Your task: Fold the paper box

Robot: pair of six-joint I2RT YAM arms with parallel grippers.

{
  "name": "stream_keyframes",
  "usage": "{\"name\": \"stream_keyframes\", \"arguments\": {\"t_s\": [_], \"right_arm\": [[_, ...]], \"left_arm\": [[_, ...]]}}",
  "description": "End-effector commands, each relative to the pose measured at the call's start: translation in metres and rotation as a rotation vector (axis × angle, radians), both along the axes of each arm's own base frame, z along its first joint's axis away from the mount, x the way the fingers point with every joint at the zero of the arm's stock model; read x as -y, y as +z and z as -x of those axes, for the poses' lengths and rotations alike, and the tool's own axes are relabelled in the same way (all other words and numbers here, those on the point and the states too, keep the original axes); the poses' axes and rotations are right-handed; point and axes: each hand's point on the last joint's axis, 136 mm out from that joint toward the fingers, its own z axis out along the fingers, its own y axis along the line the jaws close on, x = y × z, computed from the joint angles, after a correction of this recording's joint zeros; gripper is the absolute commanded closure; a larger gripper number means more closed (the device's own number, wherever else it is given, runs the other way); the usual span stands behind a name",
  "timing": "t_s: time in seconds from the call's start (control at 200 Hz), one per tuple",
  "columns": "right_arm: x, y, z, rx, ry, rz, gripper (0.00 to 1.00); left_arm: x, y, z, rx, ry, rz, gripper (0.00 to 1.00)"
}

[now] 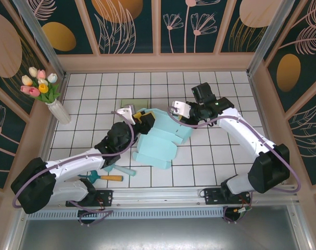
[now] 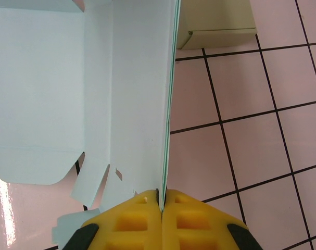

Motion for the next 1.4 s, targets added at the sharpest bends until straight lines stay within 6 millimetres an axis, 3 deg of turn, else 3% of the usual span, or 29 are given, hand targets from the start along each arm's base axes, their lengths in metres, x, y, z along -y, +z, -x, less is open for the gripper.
{"name": "stream_keyframes", "arguments": {"t_s": [0.0, 0.1, 0.205, 0.46, 0.741, 0.961, 1.131, 1.241, 1.396], "right_arm": [[-0.004, 0.003, 0.007, -0.009, 0.016, -0.028, 1.0], [-0.004, 0.003, 0.007, -0.008, 0.016, -0.029, 1.0], [-0.005, 0.001, 0.007, -0.013, 0.017, -0.03, 1.0], [-0.007, 0.0, 0.006, -0.01, 0.022, -0.034, 1.0], [-0.011, 0.0, 0.007, -0.014, 0.041, -0.055, 1.0], [-0.01, 0.0, 0.005, -0.012, 0.027, -0.047, 1.0], [-0.01, 0.0, 0.004, -0.012, 0.022, -0.05, 1.0], [-0.01, -0.002, 0.004, -0.018, 0.017, -0.046, 1.0], [-0.009, -0.003, 0.004, -0.02, 0.012, -0.042, 1.0]], "left_arm": [[0.007, 0.019, -0.003, 0.031, -0.021, 0.044, 0.45], [0.018, 0.019, -0.002, 0.033, -0.072, 0.055, 0.49], [0.034, 0.022, 0.003, 0.053, -0.159, 0.069, 0.6], [0.053, 0.02, 0.008, 0.074, -0.25, 0.069, 0.65], [0.043, 0.016, -0.001, 0.074, -0.177, 0.034, 0.62], [0.011, 0.015, 0.005, 0.058, -0.078, -0.002, 0.61], [-0.003, -0.011, 0.021, -0.001, -0.092, -0.028, 0.6], [0.007, -0.034, 0.036, -0.044, -0.19, -0.018, 0.6], [0.014, -0.051, 0.053, -0.044, -0.291, -0.032, 0.56]]}}
